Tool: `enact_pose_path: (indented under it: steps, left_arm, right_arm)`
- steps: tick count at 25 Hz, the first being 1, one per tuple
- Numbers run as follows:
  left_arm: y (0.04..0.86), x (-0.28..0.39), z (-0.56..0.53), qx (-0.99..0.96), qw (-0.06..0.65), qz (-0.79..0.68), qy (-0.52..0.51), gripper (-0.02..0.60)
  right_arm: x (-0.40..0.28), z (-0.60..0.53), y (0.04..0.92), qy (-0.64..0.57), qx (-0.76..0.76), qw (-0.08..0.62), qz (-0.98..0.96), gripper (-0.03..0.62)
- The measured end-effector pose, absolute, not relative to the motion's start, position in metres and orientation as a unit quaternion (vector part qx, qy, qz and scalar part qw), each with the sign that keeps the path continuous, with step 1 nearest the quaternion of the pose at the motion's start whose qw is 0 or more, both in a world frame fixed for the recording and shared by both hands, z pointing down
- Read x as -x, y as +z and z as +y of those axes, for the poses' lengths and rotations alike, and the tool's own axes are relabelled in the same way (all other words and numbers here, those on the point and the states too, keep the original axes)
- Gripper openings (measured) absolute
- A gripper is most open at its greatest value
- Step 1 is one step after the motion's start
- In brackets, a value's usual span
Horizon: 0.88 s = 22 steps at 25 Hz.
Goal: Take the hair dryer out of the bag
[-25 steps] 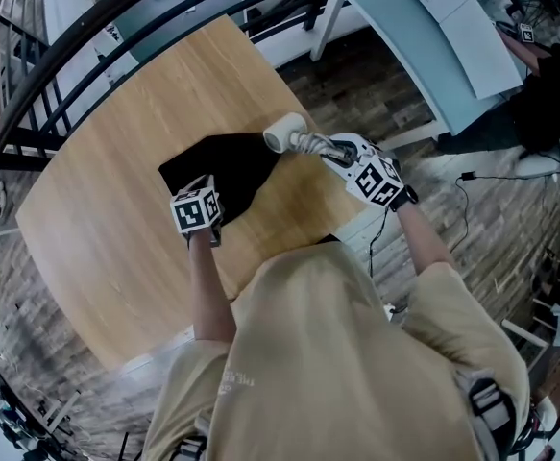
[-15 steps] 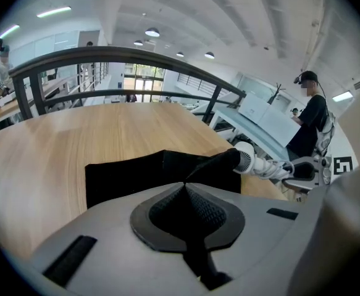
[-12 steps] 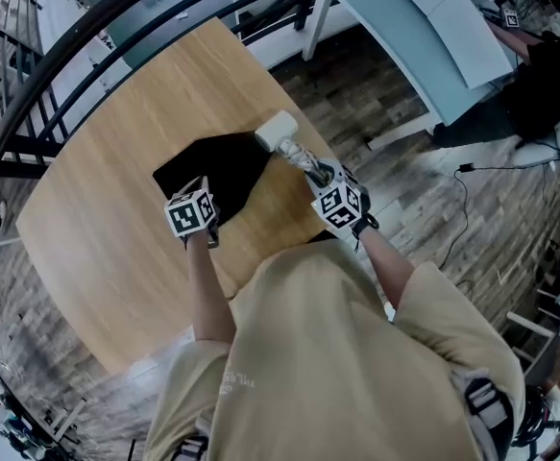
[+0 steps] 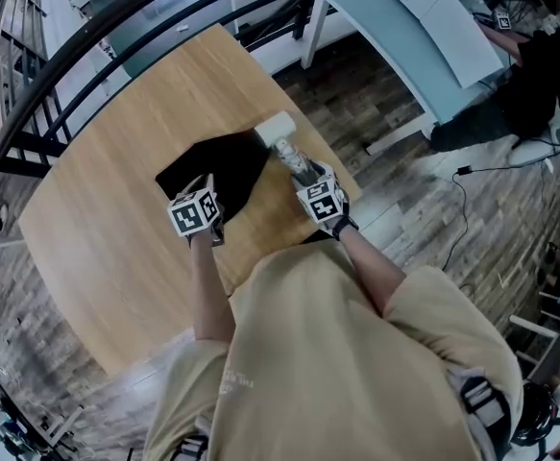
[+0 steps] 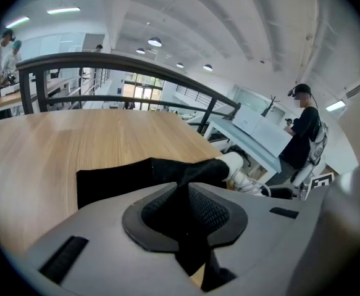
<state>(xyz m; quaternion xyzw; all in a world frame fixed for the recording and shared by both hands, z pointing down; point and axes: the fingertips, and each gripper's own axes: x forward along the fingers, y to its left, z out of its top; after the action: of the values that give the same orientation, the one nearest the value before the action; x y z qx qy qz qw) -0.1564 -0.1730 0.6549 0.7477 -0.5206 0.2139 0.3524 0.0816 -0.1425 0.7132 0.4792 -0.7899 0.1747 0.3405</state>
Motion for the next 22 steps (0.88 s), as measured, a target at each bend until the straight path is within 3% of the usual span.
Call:
enact_pose_path:
  steps: [3,8,14,18,22]
  left_arm:
    - [0.644,0.158,-0.169,-0.760,0.345,-0.519,0.186,0.159]
    - [0.612,0.163,-0.160,-0.784,0.300,-0.521,0.154,0.213]
    - [0.541,0.169,-0.145,-0.809,0.210,-0.538,0.109,0.214]
    - [0.487,0.175,-0.131,-0.819,0.142,-0.550,0.082,0.172]
    - [0.440,0.179,-0.121,-0.821,0.074,-0.563,0.058,0.080]
  right_arm:
    - [-0.083,-0.142,0.692,0.180,-0.494,0.321,-0.788,0.236]
    - [-0.068,-0.152,0.620,0.159,-0.513,0.237,-0.810,0.241]
    - [-0.002,-0.161,0.512,0.081,-0.496,0.135,-0.854,0.225]
    - [0.044,-0.151,0.454,0.026,-0.482,0.088,-0.871,0.135]
    - [0.070,-0.143,0.415,-0.014,-0.472,0.061,-0.879,0.052]
